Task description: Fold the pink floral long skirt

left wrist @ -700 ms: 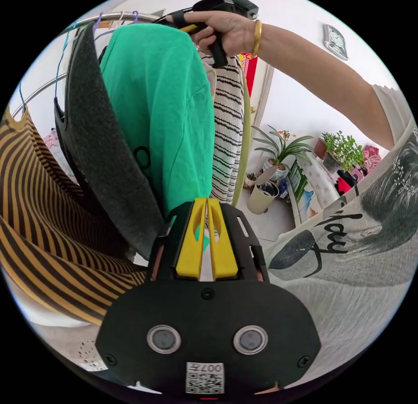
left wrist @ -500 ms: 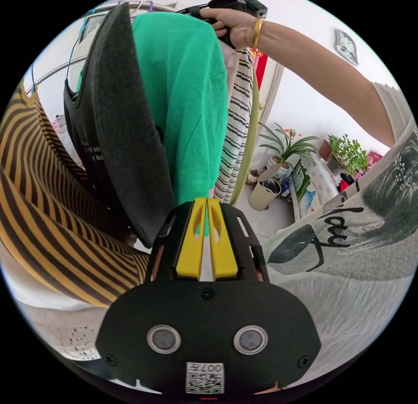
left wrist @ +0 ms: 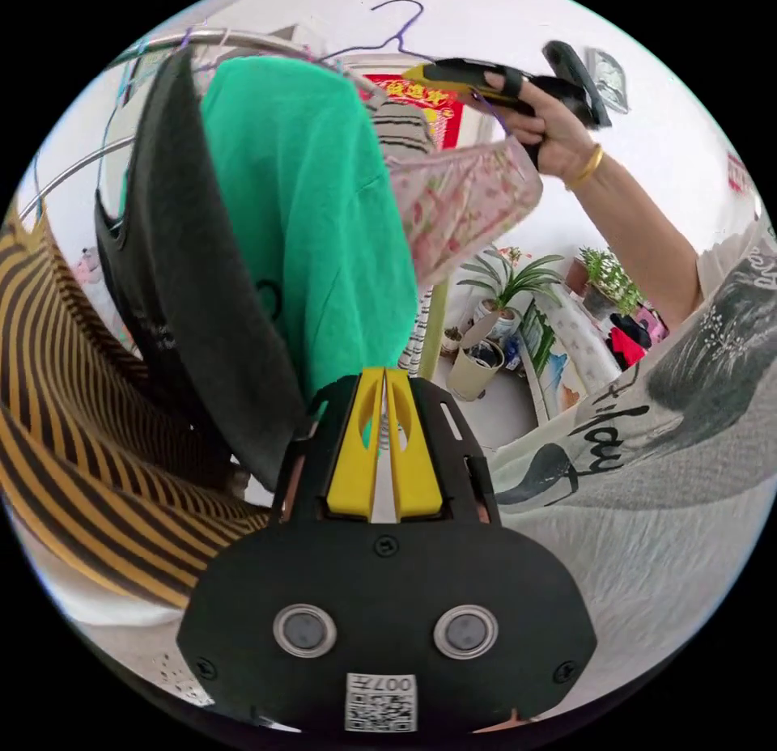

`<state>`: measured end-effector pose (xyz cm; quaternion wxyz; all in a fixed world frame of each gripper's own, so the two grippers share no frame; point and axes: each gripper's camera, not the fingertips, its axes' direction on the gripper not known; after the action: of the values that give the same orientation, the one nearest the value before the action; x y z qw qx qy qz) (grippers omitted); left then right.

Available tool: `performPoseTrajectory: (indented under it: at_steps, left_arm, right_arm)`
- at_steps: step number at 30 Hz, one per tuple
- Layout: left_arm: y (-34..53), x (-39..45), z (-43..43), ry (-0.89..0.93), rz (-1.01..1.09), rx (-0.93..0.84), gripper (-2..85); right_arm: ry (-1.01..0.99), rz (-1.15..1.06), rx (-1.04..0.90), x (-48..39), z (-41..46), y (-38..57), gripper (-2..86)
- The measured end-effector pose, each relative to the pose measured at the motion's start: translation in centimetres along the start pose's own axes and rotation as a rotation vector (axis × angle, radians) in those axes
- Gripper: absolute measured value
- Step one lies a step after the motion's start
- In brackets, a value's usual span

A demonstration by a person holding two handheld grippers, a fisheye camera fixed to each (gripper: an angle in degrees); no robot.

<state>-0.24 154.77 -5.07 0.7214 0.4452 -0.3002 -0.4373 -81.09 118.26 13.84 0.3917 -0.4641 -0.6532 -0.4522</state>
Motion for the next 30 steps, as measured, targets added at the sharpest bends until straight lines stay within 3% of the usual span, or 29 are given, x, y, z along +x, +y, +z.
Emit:
performPoseTrajectory:
  at_steps: [4,9,16,20,23,24,28,30]
  left_arm:
    - [-3.6,4.1,-0.3,0.043,0.162,0.098,0.8]
    - [-10.4,11.7,0.5,0.104,0.338,0.233,7.6]
    - [-17.6,23.5,1.4,0.249,0.381,0.435,11.9]
    - [-22.2,34.5,3.0,0.570,0.518,0.564,10.6]
    - [-25.9,45.3,5.7,0.930,0.691,0.373,0.6]
    - [-26.7,49.4,6.4,1.013,0.717,0.302,-0.2]
    - [-26.4,59.1,6.3,1.163,0.804,0.291,-0.8]
    - [-25.9,64.5,6.7,1.365,0.844,0.238,-0.9]
  right_arm:
    - [0.081,0.035,0.016,-1.7,-9.2,5.3,0.3]
    - [0.319,0.052,-0.002,-7.9,-24.8,10.6,0.4]
    - [0.635,0.111,-0.038,-18.4,-42.8,15.3,0.3]
    - [0.783,0.143,-0.084,-25.8,-52.1,18.4,0.4]
    - [0.895,0.197,-0.129,-30.6,-58.0,20.7,0.3]
    - [0.955,0.230,-0.152,-32.3,-60.3,21.9,0.3]
    - [1.100,0.348,-0.147,-37.7,-67.5,26.1,0.1]
    - [1.241,0.512,-0.213,-39.6,-71.2,29.3,-0.1]
